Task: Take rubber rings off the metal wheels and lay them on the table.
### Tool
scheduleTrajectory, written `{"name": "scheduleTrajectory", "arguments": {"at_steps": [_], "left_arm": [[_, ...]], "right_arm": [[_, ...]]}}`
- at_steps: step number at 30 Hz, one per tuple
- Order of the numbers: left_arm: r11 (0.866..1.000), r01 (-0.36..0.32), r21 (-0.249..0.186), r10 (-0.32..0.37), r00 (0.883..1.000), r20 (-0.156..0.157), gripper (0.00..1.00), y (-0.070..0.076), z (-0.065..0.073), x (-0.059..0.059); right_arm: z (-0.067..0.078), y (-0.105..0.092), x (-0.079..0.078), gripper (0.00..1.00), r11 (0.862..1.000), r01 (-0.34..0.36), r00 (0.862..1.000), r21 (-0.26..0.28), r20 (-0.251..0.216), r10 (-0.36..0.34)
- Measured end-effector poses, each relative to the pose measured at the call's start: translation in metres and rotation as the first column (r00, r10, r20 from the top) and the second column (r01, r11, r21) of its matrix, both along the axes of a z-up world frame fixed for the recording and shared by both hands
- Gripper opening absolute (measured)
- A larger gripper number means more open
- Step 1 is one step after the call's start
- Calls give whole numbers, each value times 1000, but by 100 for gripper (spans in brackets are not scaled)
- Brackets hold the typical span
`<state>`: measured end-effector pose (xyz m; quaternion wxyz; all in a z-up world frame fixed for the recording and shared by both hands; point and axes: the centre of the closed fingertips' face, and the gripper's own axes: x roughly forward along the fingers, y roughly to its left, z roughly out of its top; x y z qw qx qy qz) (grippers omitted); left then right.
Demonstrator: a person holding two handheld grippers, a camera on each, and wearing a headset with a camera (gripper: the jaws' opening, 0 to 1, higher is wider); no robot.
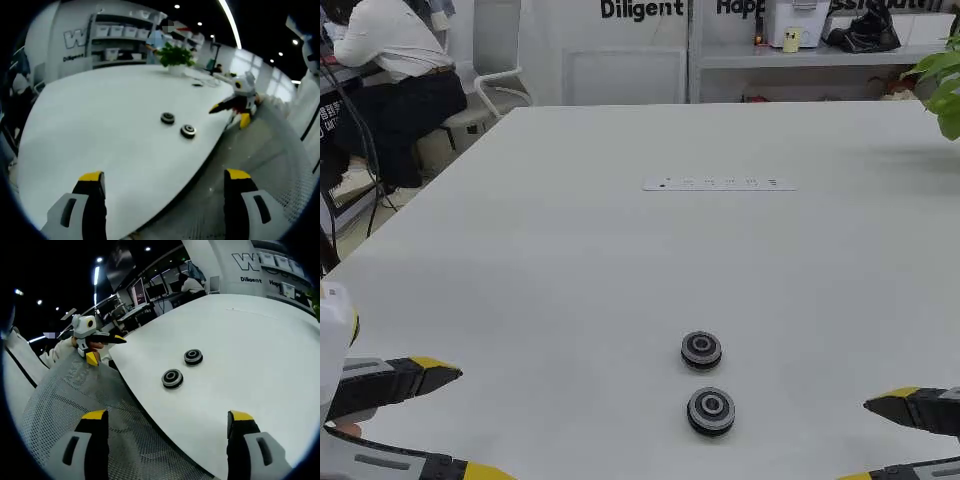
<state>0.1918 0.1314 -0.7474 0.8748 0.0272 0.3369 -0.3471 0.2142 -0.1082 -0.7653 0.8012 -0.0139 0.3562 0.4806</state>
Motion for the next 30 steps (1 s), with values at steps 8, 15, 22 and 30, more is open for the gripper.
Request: {"name": "scheduleTrajectory", "arguments": {"at_steps": [8, 15, 22, 30], "left_arm": [[1000, 5, 10, -5, 1000, -2, 100, 0, -1, -1], [1000, 3, 3, -3, 1000, 1, 100, 0, -1, 0], [1000, 8, -11, -8, 1000, 9, 100, -1, 1, 1], [998, 38, -41, -36, 999, 30, 100, -5, 7, 4]], "right_arm": [[1, -1, 0, 93, 1000, 8, 1000, 0, 7, -8], [0, -2, 0, 93, 1000, 12, 1000, -2, 1, -12], [0, -1, 0, 93, 1000, 15, 1000, 1, -1, -15], [0, -1, 3, 94, 999, -31, 999, -38, 44, 32]]}}
